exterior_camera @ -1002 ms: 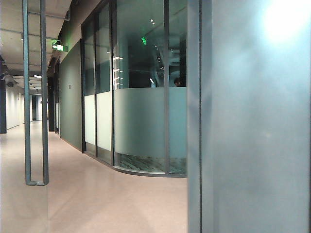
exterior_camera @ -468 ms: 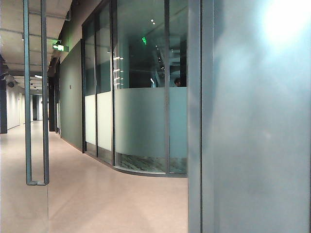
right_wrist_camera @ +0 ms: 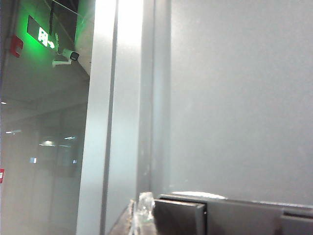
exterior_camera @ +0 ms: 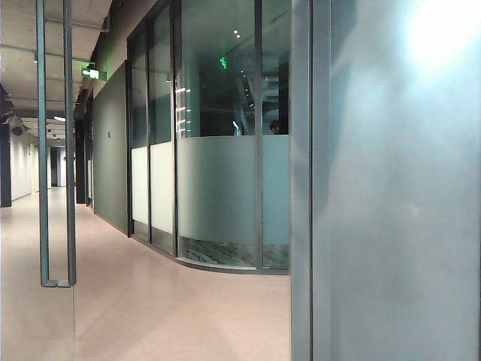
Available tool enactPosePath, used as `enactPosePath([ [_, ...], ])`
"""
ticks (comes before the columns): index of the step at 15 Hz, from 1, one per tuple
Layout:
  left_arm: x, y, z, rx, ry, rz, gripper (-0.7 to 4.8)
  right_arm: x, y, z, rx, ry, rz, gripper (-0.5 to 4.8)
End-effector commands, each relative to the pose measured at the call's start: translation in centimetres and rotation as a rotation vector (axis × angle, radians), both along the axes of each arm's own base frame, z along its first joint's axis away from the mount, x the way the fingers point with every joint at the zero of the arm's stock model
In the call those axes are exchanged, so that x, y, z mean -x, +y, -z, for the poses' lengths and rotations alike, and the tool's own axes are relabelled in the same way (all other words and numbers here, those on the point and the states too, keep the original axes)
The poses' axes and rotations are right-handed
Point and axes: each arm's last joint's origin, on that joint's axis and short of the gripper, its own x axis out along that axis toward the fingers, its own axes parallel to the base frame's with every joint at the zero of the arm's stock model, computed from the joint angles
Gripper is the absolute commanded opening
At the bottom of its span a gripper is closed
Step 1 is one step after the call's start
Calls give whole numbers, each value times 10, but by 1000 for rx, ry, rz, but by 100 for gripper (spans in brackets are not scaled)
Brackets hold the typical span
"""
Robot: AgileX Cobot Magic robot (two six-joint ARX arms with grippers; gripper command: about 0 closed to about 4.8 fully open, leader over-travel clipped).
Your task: Raise the arm to find the leftmost switch on the wall and turn off the lights.
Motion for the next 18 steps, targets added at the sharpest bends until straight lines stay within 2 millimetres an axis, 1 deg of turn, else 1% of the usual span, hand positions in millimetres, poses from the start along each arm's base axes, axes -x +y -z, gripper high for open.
enactPosePath([
  [1,3,1,-3,4,-19,1,-5,-2,-1,0,-31,-3,44,-1],
  [3,3,1,-2,3,-18,2,-5,-5,-1,1,-27,-8,98,-1],
  [7,3,1,-3,4,-19,1,-5,-11,-12,3,-28,8,139,-1],
  [11,3,1,-2,3,-18,2,-5,-8,-12,2,-11,6,115,-1],
  [13,5,3,-3,-1,-11,1,-5,9,-11,-6,86,-34,-58,-1],
  [14,11,7,-7,-1,-12,-1,-5,25,-12,-12,142,-42,-177,-1],
  [15,16,11,-10,2,-21,-12,-5,34,-13,-15,160,-36,-196,-1],
  [16,23,17,-13,-9,-42,-77,-5,41,-16,-16,167,9,-199,-1],
  [18,42,36,-16,-95,-46,-372,-5,63,-21,-17,187,122,-208,-1],
])
